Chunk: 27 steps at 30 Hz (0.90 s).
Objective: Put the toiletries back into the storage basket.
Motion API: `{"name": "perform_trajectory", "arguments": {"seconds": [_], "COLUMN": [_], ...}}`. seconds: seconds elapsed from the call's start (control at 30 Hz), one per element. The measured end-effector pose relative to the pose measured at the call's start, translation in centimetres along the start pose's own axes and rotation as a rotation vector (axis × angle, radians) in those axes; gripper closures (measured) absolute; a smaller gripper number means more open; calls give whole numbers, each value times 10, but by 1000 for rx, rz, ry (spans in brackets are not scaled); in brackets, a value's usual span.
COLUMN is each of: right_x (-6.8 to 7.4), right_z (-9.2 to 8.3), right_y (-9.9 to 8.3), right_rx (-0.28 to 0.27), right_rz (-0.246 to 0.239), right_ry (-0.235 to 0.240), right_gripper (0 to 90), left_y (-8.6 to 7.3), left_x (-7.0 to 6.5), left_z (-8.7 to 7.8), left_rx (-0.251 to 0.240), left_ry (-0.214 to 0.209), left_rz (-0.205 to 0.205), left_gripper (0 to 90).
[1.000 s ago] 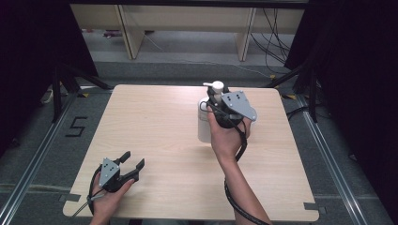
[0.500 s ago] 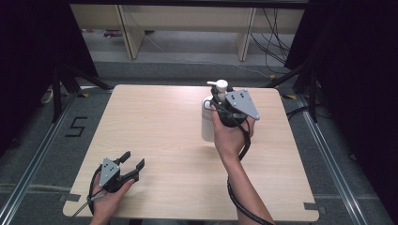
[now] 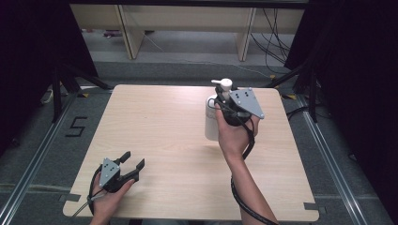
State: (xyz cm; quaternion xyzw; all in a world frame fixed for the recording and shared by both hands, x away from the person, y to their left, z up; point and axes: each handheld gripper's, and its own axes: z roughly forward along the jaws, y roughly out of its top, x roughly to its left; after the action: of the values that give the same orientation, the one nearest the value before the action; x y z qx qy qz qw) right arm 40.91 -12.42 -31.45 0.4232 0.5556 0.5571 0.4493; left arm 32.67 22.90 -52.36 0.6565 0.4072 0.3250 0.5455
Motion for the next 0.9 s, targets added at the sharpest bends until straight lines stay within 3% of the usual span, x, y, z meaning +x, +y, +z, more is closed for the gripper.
{"name": "perform_trajectory", "arguments": {"seconds": [0.3, 0.33, 0.37, 0.53, 0.57, 0.7, 0.9], "right_x": [-5, -5, -6, -7, -10, -11, -16], "right_z": [0, -1, -1, -1, -1, -2, -2], "right_y": [0, 1, 1, 1, 1, 2, 4], "right_rx": [-4, 3, 0, 3, -5, 1, -4], "right_rz": [-7, 10, -6, 13, -18, 10, -6], "right_ry": [-11, -6, -10, -13, -21, -16, -32], "right_gripper": [601, 600, 601, 601, 600, 600, 600], "left_y": [0, 0, 0, 0, 0, 0, 0], "left_x": [0, 0, 0, 0, 0, 0, -1], "left_z": [0, 0, 0, 0, 0, 0, 0], "left_rx": [0, 0, 0, 0, 1, 4, 4], "left_ry": [0, 0, 0, 0, 0, -1, 0], "left_rz": [1, 0, 0, 0, 0, 3, 4], "left_gripper": [350, 350, 350, 350, 350, 350, 350]}}
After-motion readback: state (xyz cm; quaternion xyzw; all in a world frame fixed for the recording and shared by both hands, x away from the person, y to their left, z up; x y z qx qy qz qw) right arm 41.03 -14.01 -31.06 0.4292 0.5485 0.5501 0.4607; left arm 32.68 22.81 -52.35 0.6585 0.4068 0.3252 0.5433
